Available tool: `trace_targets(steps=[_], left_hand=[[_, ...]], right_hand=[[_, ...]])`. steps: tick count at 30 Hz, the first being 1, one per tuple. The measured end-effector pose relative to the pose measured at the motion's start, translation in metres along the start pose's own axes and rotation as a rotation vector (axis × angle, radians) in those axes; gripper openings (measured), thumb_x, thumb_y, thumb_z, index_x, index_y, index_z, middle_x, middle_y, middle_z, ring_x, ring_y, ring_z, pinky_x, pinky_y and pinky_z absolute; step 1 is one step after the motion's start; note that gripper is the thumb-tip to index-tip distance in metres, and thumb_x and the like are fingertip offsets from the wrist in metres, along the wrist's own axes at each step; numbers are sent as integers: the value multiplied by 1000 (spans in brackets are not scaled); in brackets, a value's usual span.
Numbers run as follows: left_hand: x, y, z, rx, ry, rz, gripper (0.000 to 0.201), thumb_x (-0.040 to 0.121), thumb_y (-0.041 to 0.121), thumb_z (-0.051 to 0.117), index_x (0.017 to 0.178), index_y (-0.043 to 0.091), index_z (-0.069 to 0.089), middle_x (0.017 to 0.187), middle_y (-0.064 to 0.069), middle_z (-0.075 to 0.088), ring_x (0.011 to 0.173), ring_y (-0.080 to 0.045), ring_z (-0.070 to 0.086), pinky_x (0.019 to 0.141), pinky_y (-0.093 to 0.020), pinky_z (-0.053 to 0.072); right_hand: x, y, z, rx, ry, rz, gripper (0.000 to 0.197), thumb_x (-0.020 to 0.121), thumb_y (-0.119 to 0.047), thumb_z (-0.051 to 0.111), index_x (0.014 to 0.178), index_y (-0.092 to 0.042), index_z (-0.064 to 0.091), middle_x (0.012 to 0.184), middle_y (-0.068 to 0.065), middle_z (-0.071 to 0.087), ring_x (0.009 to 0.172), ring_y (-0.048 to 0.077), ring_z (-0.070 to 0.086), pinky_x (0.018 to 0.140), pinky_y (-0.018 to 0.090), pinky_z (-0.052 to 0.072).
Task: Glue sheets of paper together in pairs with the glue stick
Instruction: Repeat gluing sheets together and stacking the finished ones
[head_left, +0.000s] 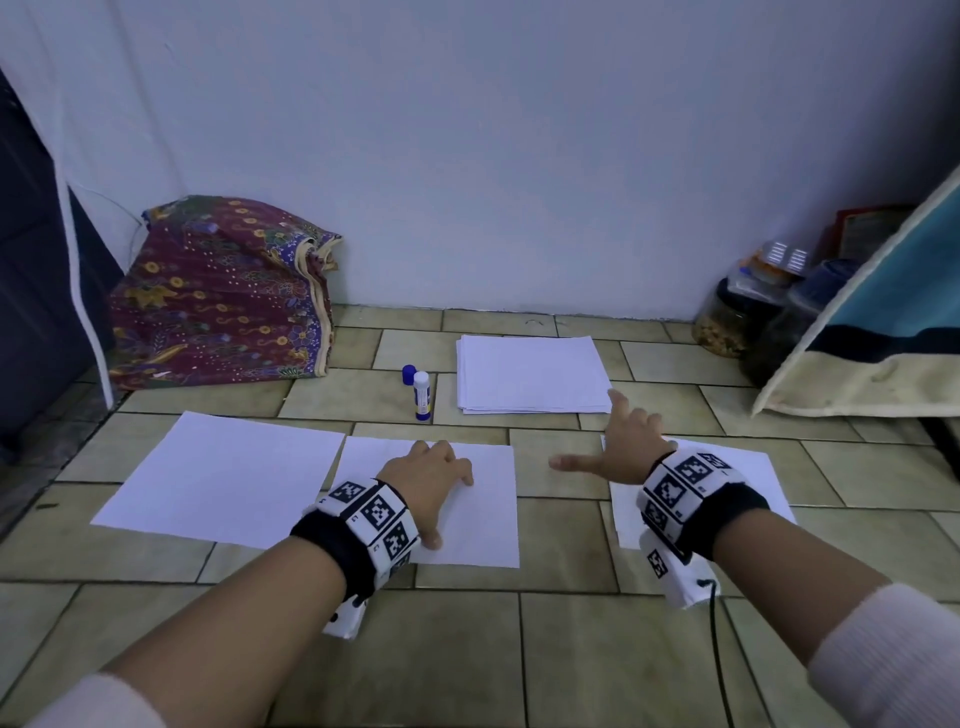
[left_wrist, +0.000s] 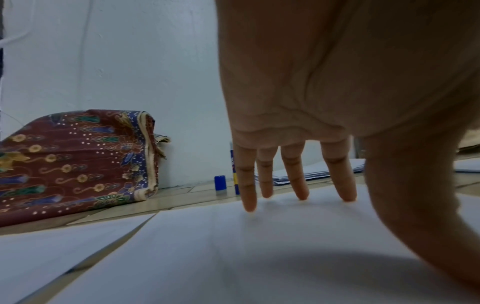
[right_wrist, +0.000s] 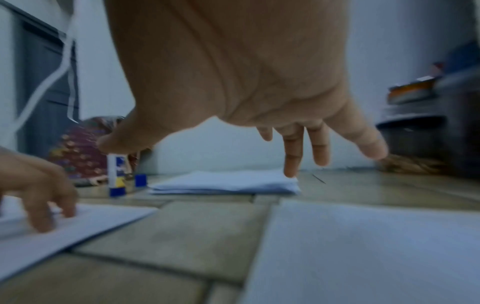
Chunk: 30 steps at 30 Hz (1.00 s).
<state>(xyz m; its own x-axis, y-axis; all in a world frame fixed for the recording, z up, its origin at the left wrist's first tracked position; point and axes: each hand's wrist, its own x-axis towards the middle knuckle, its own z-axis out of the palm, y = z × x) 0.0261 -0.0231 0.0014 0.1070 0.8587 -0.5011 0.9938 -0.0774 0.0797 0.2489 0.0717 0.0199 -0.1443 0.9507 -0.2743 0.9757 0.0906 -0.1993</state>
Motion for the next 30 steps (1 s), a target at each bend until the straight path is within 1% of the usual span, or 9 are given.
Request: trace_targets(steps=[2, 5, 7, 10, 17, 22, 25, 27, 30], left_hand=[[1, -3, 0, -21, -17, -22, 90, 70, 27, 83, 143, 31, 30, 152, 1, 17, 140, -26, 18, 100, -49, 44], [3, -5, 0, -17, -102, -29, 103, 76, 32, 79, 152, 29, 11, 160, 1, 0, 146, -39, 2, 109, -55, 32], [2, -5, -1, -18, -135, -21, 103, 80, 33, 76, 154, 28, 3, 161, 1, -6, 145, -42, -4, 114, -55, 25], [1, -6, -1, -17, -138, -11, 102, 82, 34, 73, 154, 29, 1, 161, 3, -9, 145, -42, -6, 115, -54, 22], [1, -6, -4, -30, -176, -7, 104, 83, 33, 73, 154, 28, -3, 161, 1, -11, 144, -43, -8, 115, -54, 22], [-3, 1, -10, 57, -148, 34, 101, 86, 30, 71, 155, 20, -2, 161, -7, -10, 145, -41, 5, 116, -48, 8], [-1, -2, -7, 72, -143, 38, 100, 85, 33, 70, 154, 21, 0, 161, -6, -9, 145, -43, 4, 115, -50, 12], [1, -6, -4, 37, -157, 24, 101, 85, 35, 70, 154, 24, -3, 161, -3, -11, 144, -45, -4, 115, -51, 16], [3, -13, 0, -2, -154, 19, 103, 83, 38, 71, 153, 30, -4, 161, 3, -11, 145, -43, -7, 114, -54, 25]], right_hand=[[1, -12, -6, 182, 67, -90, 123, 57, -74, 69, 149, -18, 8, 139, 10, 39, 133, 28, 28, 105, 51, 36], [5, -35, -9, 387, 66, -239, 97, 69, -59, 72, 144, -18, 26, 123, 6, 52, 123, 23, 42, 101, 38, 39], [12, -51, -7, 392, 5, -295, 77, 77, -52, 69, 138, -16, 38, 119, 5, 55, 114, 20, 50, 91, 28, 40], [29, -76, 2, 367, -48, -338, 59, 83, -45, 68, 130, -15, 49, 119, 5, 59, 110, 19, 55, 85, 23, 39], [51, -133, 20, 393, -105, -362, 57, 81, -37, 73, 130, -18, 51, 123, 5, 58, 112, 17, 54, 85, 22, 39], [55, -158, 32, 358, -118, -434, 48, 81, -30, 72, 125, -15, 57, 102, 2, 59, 91, 13, 53, 76, 22, 37], [56, -162, 35, 393, -101, -443, 28, 86, -25, 67, 107, -7, 65, 100, 7, 66, 92, 21, 58, 73, 24, 40], [55, -159, 34, 426, -94, -445, 21, 91, -26, 60, 98, -6, 60, 86, 5, 60, 85, 21, 55, 65, 25, 40], [50, -142, 25, 616, -178, -414, 16, 97, -28, 50, 101, -13, 48, 80, 2, 55, 67, 21, 58, 51, 25, 47]])
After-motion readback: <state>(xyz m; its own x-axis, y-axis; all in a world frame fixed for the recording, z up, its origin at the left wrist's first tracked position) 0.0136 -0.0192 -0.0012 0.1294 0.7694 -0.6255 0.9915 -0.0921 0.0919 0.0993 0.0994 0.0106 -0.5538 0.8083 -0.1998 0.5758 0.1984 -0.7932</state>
